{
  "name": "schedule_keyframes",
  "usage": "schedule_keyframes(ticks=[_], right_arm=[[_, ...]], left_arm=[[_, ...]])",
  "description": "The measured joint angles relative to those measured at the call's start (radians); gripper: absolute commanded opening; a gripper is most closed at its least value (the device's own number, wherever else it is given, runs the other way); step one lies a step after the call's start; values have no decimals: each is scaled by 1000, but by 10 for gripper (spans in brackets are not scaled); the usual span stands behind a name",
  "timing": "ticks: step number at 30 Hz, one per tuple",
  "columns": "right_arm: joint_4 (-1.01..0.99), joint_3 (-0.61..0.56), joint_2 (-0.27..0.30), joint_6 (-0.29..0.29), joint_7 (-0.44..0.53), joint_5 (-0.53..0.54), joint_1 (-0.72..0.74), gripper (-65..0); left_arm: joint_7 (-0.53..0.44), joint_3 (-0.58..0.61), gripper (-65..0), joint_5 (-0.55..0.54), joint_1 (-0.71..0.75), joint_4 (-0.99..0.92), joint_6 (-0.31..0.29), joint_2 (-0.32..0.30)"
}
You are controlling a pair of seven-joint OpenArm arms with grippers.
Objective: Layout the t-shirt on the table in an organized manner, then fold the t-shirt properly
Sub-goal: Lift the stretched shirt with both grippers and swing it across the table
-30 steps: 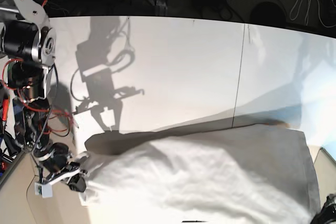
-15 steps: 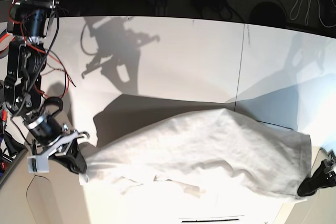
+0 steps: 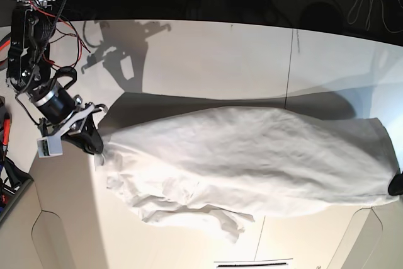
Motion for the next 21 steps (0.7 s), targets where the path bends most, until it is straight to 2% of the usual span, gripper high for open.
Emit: schedule_keyframes(ticks=[5, 11, 15, 18, 21], right_arm=[[0, 0, 2, -5, -93, 0, -10, -650], [0, 0, 2, -31, -183, 0, -26, -650], [0, 0, 2, -31, -178, 8, -37, -650], [0, 0, 2, -31, -142, 42, -54, -650], [0, 0, 2, -31, -148, 42, -56, -650]], left_arm=[[-7, -31, -650, 44, 64, 0, 0, 0], [-18, -30, -650, 181, 153, 0, -1, 3], [-83, -30, -650, 219, 199, 0, -1, 2], [-94, -30, -650, 220, 211, 0, -1, 3], [-94, -30, -650, 220, 212, 0, -1, 3]])
